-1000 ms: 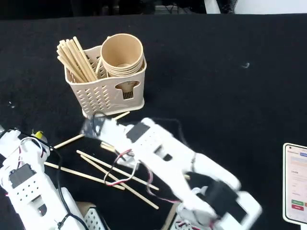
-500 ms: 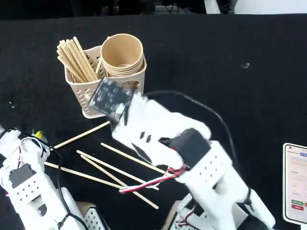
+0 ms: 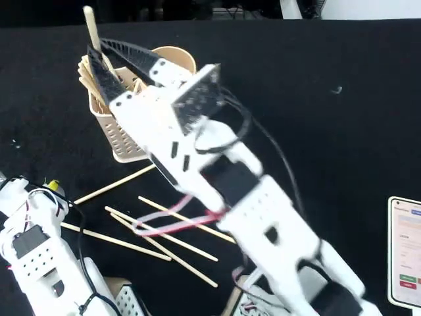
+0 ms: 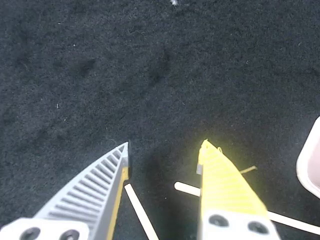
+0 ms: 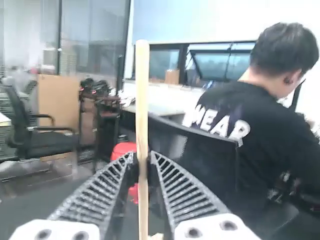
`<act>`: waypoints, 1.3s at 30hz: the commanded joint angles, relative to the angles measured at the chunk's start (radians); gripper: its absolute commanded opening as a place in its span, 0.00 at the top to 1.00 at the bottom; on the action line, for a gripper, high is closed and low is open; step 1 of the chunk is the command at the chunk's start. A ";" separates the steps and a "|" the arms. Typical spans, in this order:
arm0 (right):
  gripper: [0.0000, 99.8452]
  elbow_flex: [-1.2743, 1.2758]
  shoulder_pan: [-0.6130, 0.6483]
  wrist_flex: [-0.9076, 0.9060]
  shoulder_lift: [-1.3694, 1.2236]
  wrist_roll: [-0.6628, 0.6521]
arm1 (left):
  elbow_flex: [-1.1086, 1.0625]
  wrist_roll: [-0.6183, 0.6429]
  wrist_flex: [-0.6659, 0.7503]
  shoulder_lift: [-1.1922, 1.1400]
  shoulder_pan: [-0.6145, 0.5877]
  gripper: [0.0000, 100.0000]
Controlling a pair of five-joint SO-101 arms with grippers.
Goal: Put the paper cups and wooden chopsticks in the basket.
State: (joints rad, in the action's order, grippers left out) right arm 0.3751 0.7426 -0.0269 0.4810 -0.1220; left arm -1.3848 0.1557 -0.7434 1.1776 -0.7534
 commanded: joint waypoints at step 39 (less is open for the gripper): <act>0.83 0.751 0.087 -0.822 0.124 -0.189 | 0.007 0.006 0.015 0.006 -0.005 0.77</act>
State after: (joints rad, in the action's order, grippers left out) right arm 1.1316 0.7856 -0.8677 0.5715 -0.3015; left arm -1.3848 0.1557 -0.7434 1.1776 -0.7534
